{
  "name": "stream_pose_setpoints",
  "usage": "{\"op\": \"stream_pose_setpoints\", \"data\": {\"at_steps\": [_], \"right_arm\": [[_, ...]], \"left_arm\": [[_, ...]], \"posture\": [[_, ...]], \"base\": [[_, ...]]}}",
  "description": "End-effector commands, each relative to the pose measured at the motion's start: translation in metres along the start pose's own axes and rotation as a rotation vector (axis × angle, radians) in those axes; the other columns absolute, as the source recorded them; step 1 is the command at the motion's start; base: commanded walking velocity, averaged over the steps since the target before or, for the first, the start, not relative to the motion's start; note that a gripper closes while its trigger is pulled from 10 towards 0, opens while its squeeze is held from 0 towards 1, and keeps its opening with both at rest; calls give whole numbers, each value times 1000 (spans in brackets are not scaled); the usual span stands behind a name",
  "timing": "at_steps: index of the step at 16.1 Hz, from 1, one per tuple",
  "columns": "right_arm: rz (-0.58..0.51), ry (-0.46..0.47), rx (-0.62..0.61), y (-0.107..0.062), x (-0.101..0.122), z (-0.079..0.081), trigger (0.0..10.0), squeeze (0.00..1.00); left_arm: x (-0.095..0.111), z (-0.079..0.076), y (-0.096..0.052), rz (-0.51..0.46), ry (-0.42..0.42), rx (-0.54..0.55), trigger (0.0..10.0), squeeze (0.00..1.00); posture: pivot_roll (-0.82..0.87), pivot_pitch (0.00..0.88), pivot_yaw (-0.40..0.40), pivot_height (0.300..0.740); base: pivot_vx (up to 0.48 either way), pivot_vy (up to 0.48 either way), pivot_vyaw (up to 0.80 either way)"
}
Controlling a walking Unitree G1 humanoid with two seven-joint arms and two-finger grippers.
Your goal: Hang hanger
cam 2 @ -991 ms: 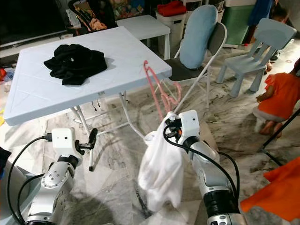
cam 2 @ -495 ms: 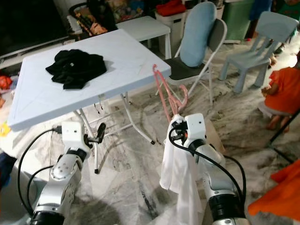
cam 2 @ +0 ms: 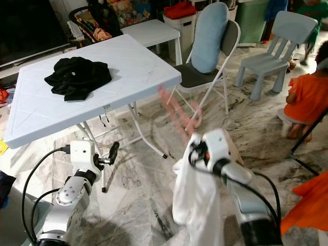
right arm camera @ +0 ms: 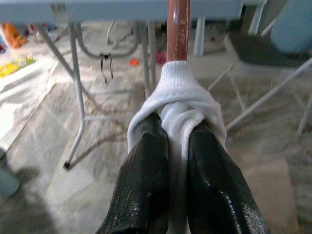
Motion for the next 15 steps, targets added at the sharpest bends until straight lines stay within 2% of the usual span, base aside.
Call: {"op": "stream_pose_setpoints", "data": {"at_steps": [1, 2, 3, 5, 8, 15], "right_arm": [[-73, 13, -97, 6, 19, -10, 10000, 0], [-72, 59, -174, 7, 18, -15, 10000, 0], [-65, 69, -186, 8, 16, -14, 10000, 0], [-65, 80, -172, 12, 13, -3, 10000, 0], [-54, 101, -179, 12, 9, -1, 10000, 0], [-49, 109, -196, 9, 6, -1, 10000, 0]], "left_arm": [[1, 9, -2, -17, -3, 34, 10000, 0], [3, 7, -2, -27, -3, 24, 10000, 0], [2, 8, -2, -28, -7, 26, 10000, 0], [-2, 19, -4, -11, -3, 39, 10000, 0], [0, 29, -4, -21, -36, 91, 10000, 0], [1, 20, -1, -21, -40, 65, 10000, 0]], "posture": [[-157, 0, 116, 740], [-148, 0, 110, 740], [-147, 0, 109, 740], [-148, 0, 108, 740], [-142, 0, 106, 740], [-150, 0, 120, 740]], "base": [[0, 0, 0], [0, 0, 0], [0, 0, 0], [0, 0, 0], [0, 0, 0], [0, 453, 0]]}}
Point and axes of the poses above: a point about 5 cm out from each wrist's last joint towards the gripper, its own y axis pointing out of the wrist towards the gripper, its own x axis along the axis of the wrist's last joint, z = x × y, the point moved 4 cm from there along y, pointing out of the wrist towards the gripper, and after that the axes turned 10 degrees about -y, right-handed, at the moved point
